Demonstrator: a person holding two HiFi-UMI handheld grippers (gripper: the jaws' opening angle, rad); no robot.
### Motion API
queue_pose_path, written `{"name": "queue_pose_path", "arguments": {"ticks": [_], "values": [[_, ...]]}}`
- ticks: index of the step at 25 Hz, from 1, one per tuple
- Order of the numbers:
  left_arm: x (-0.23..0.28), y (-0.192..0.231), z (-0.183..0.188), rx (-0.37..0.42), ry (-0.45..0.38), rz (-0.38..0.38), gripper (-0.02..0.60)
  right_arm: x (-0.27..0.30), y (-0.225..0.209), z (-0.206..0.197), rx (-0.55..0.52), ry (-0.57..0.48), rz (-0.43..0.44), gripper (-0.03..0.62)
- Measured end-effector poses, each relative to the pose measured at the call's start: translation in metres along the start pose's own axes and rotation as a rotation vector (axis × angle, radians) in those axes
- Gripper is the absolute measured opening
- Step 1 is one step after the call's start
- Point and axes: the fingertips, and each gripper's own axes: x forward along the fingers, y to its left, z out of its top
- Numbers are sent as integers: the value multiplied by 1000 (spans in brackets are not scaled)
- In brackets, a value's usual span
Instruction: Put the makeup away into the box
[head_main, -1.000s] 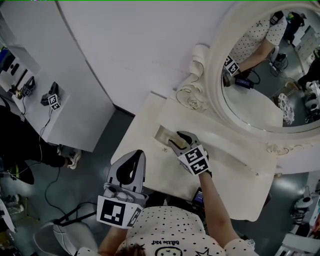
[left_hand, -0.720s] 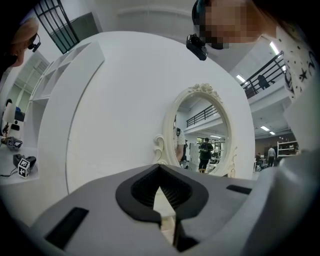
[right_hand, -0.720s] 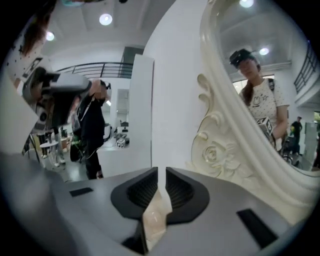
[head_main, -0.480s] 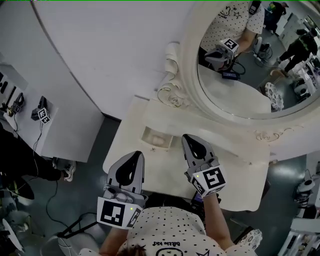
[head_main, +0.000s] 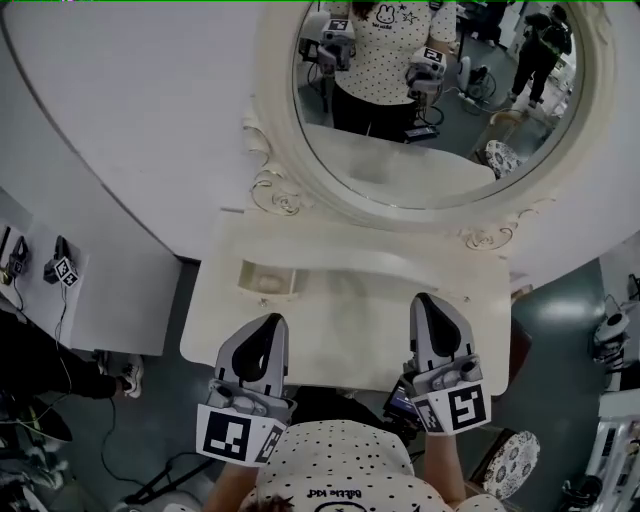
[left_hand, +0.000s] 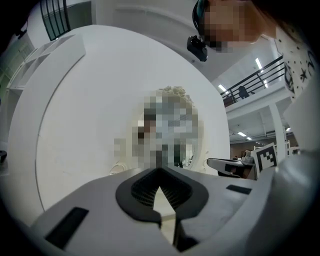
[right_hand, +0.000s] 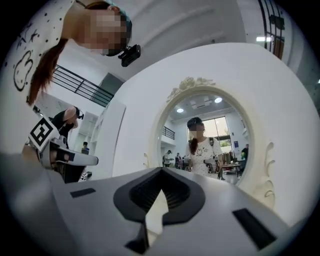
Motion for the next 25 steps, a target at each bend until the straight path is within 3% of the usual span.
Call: {"name": "queue_pose_path", "arguments": {"ticks": [12, 25], "values": [[-19, -89, -20, 17, 6, -91, 5, -129, -37, -4, 33, 38, -146, 5], [-24, -120, -15, 43, -27, -101, 5, -176, -58, 3, 46, 38, -189, 5]]}}
